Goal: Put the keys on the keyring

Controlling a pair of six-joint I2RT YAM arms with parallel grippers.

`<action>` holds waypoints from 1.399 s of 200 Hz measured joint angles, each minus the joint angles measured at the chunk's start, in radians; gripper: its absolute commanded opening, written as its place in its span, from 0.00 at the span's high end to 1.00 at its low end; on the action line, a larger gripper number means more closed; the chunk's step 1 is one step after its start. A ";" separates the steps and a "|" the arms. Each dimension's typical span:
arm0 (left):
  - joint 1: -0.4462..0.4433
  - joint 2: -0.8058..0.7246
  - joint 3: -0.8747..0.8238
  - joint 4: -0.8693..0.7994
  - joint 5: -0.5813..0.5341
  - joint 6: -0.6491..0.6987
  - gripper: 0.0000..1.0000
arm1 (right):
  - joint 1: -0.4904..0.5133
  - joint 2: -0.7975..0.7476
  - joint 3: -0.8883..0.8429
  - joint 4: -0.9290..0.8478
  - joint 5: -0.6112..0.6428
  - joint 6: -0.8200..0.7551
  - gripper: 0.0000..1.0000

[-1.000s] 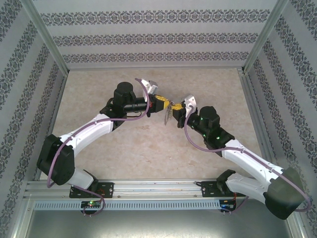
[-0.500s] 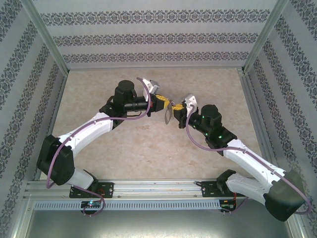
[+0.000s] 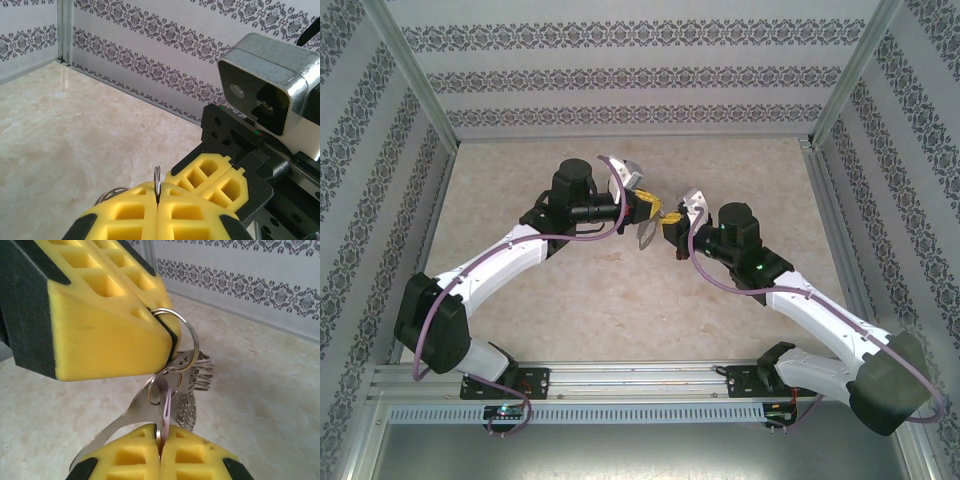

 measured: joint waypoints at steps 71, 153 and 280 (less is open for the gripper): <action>0.000 0.000 0.010 -0.038 0.001 0.033 1.00 | -0.020 -0.036 0.001 -0.032 0.007 -0.001 1.00; 0.000 -0.006 0.022 -0.106 0.001 0.081 1.00 | -0.020 -0.031 0.047 -0.105 0.014 -0.034 1.00; 0.000 -0.006 0.048 -0.184 0.001 0.136 1.00 | -0.032 -0.021 0.136 -0.231 0.051 -0.113 1.00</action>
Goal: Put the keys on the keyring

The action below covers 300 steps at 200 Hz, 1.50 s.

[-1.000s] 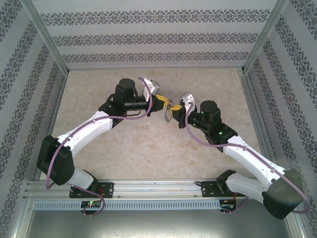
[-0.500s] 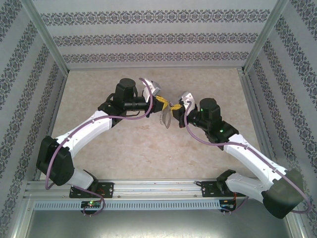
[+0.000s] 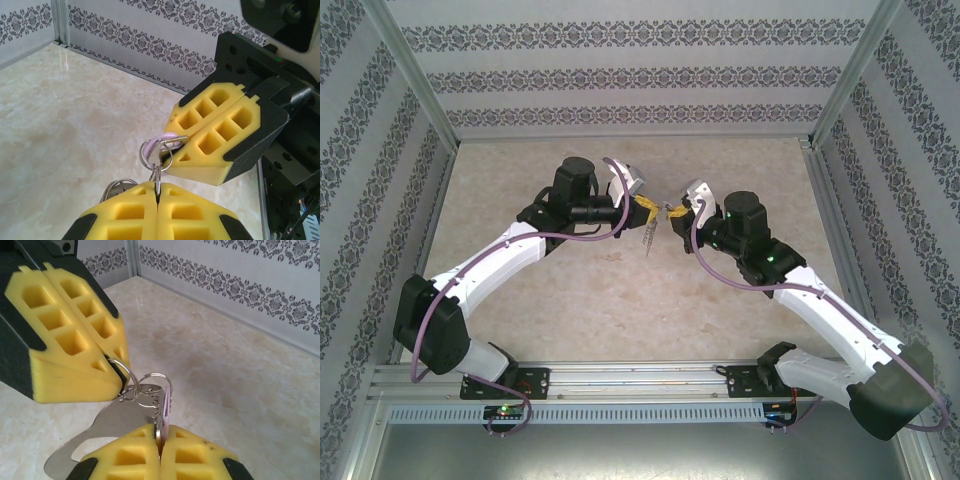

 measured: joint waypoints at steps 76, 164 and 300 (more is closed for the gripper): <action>0.000 0.000 0.007 0.000 0.000 0.005 1.00 | 0.001 0.045 0.059 -0.014 -0.014 -0.007 1.00; 0.000 0.000 0.009 -0.007 -0.011 0.005 1.00 | 0.002 0.055 0.069 -0.021 -0.004 -0.022 1.00; -0.003 0.000 0.018 0.002 -0.008 0.005 1.00 | -0.011 0.051 0.056 -0.025 -0.027 -0.017 1.00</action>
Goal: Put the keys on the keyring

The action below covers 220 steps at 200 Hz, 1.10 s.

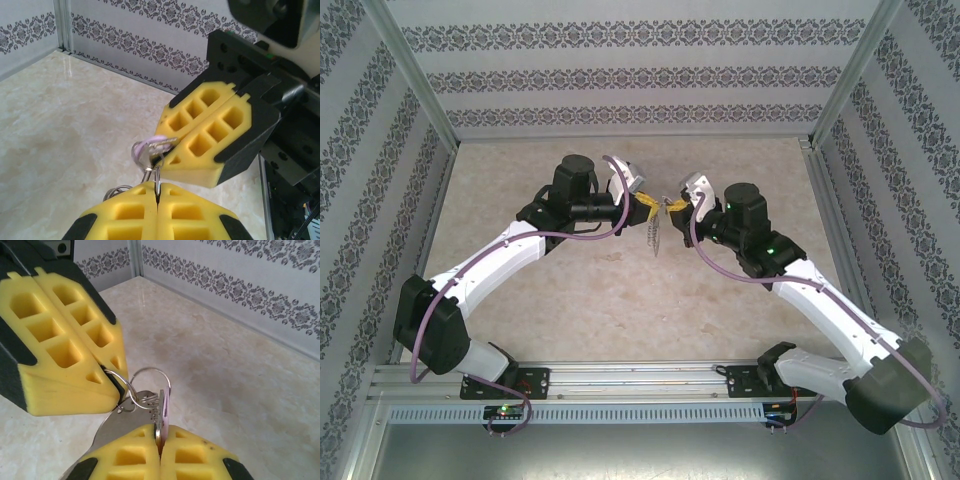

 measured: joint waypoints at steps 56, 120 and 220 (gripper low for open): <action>-0.001 0.000 0.000 0.000 0.000 0.000 1.00 | 0.020 0.019 0.001 0.000 0.020 -0.001 1.00; -0.002 0.000 0.000 0.000 -0.003 0.000 1.00 | -0.005 0.004 0.001 0.000 0.024 -0.001 1.00; -0.004 0.002 0.009 0.007 -0.004 0.000 1.00 | -0.035 -0.028 0.001 -0.001 -0.023 0.003 1.00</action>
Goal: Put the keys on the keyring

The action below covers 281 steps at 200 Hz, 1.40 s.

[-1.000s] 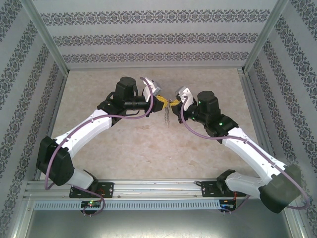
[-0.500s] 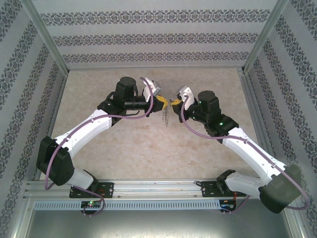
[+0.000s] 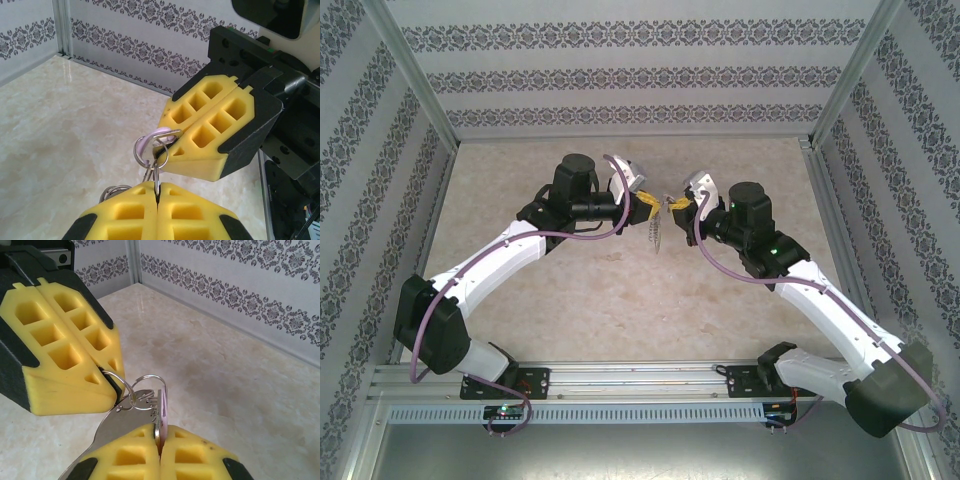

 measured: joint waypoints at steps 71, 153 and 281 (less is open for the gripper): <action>0.000 0.002 0.000 -0.001 0.001 0.000 1.00 | 0.011 0.015 0.000 0.002 0.001 0.000 1.00; 0.000 0.005 0.000 0.000 -0.004 0.000 1.00 | 0.021 0.045 0.013 0.000 0.027 -0.001 1.00; -0.001 0.006 -0.005 0.000 -0.037 -0.016 0.62 | 0.000 0.055 0.095 -0.051 0.058 -0.003 1.00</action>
